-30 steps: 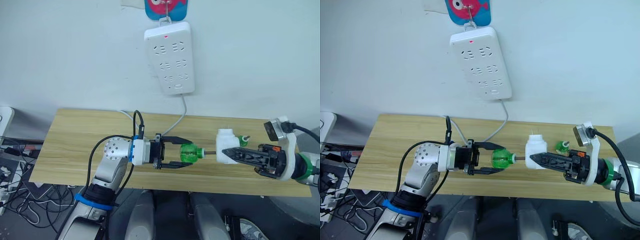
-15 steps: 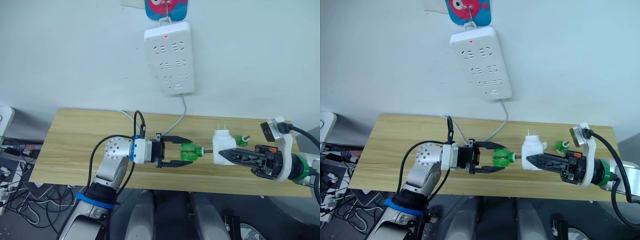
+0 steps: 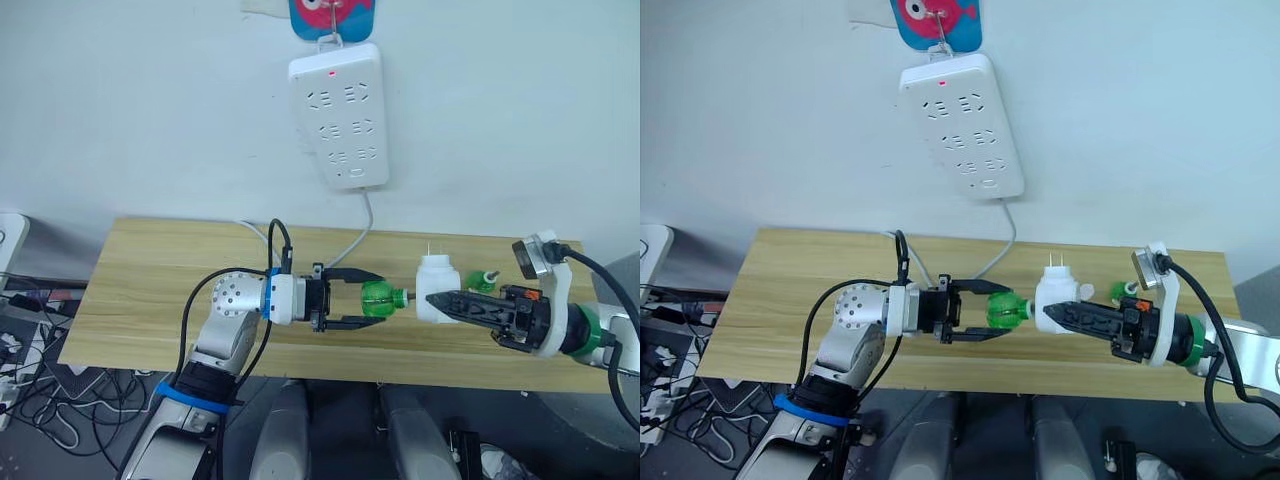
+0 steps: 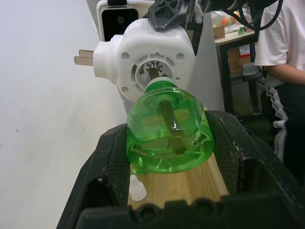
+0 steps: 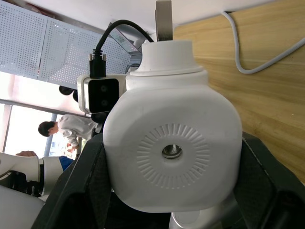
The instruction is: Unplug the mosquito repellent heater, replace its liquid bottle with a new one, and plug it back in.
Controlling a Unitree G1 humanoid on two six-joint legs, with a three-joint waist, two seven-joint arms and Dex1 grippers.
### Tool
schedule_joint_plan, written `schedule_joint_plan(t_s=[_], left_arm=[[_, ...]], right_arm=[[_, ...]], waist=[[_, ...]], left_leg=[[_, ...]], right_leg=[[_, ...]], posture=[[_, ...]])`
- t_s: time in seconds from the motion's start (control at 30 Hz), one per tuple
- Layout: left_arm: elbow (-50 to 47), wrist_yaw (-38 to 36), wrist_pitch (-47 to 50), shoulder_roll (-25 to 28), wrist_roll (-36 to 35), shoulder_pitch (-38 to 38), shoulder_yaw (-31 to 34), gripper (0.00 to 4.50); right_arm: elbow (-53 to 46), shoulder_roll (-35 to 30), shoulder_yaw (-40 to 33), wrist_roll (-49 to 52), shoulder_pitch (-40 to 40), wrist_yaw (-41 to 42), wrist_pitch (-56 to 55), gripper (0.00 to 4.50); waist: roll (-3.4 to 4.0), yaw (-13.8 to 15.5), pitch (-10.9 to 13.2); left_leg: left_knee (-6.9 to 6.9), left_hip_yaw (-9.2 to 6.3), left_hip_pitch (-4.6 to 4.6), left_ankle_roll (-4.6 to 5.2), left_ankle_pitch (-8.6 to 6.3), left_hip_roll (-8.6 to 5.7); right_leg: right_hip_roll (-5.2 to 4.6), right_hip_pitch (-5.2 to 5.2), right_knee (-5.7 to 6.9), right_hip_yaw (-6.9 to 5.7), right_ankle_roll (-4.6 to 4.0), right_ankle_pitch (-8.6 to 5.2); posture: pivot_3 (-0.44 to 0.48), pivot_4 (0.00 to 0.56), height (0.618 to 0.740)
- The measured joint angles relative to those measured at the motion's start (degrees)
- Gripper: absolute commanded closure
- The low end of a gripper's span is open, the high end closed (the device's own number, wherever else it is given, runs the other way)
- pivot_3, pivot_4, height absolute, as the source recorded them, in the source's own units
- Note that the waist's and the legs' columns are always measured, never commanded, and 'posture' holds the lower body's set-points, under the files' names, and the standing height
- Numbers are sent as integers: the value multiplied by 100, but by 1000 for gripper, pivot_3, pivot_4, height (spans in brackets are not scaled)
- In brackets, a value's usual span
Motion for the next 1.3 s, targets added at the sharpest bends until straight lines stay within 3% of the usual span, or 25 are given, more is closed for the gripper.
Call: schedule_joint_plan(t_s=[0.67,1.3], left_arm=[[119,-111,-29,-70,7,-151,-34,2238],[205,-103,-129,-84,41,-163,-67,2238]], right_arm=[[85,-268,-31,8,5,197,207,1531],[-44,164,404,4,-301,-437,-3,1531]], waist=[[0,0,0],[-1,-1,-3]], left_leg=[[5,1,4,1,1,-1],[9,-1,4,1,2,0]], right_leg=[[0,0,12,-4,0,0],[-1,0,17,-9,-1,0]], posture=[[153,352,740],[156,340,740]])
